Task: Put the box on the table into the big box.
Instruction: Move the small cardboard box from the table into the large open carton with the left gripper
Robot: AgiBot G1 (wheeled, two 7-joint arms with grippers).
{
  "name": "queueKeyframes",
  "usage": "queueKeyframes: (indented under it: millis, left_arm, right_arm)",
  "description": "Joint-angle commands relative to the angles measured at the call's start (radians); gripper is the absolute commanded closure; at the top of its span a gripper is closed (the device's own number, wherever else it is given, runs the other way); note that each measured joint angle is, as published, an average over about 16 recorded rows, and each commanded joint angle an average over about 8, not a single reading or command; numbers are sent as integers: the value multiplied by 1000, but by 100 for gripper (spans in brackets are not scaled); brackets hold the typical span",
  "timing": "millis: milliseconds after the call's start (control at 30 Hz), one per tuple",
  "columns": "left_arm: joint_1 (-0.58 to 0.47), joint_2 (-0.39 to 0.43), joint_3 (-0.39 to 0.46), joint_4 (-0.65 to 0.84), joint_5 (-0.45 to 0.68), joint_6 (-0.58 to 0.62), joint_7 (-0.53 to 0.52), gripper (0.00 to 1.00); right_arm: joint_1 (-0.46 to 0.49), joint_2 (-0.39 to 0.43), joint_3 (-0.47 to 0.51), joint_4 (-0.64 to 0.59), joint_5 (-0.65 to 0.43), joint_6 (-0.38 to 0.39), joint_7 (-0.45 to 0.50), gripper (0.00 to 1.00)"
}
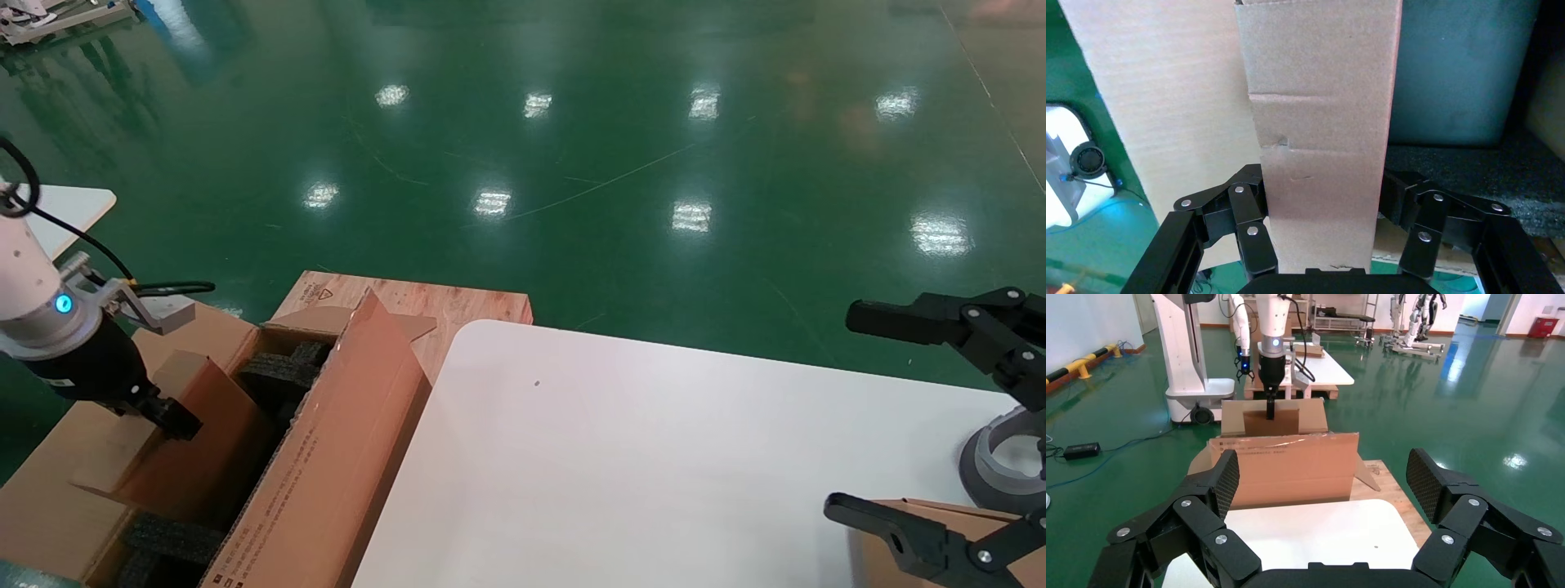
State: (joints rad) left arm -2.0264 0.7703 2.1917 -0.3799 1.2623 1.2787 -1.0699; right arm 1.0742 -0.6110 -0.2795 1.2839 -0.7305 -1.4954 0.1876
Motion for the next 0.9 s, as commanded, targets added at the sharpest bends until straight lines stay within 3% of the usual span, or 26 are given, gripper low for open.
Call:
queueKeyframes:
  millis: [33, 67, 100, 300, 333, 900]
  left_arm:
    - [19, 7, -1, 6, 0, -4, -11, 100]
    - [27, 11, -1, 9, 0, -5, -16, 96]
    - [34, 15, -1, 12, 0, -5, -21, 85]
    - [64, 34, -3, 30, -1, -5, -45, 10]
    - [67, 36, -3, 32, -1, -5, -48, 2]
    - [87, 50, -6, 46, -3, -5, -65, 0]
  right_arm:
    - [0, 0, 0, 0, 0, 0, 0, 0]
    - [0, 0, 0, 0, 0, 0, 0, 0]
    - [0, 0, 0, 0, 0, 0, 0, 0]
    - [0, 0, 0, 0, 0, 0, 0, 0]
    - [0, 0, 0, 0, 0, 0, 0, 0]
    - [0, 0, 0, 0, 0, 0, 0, 0]
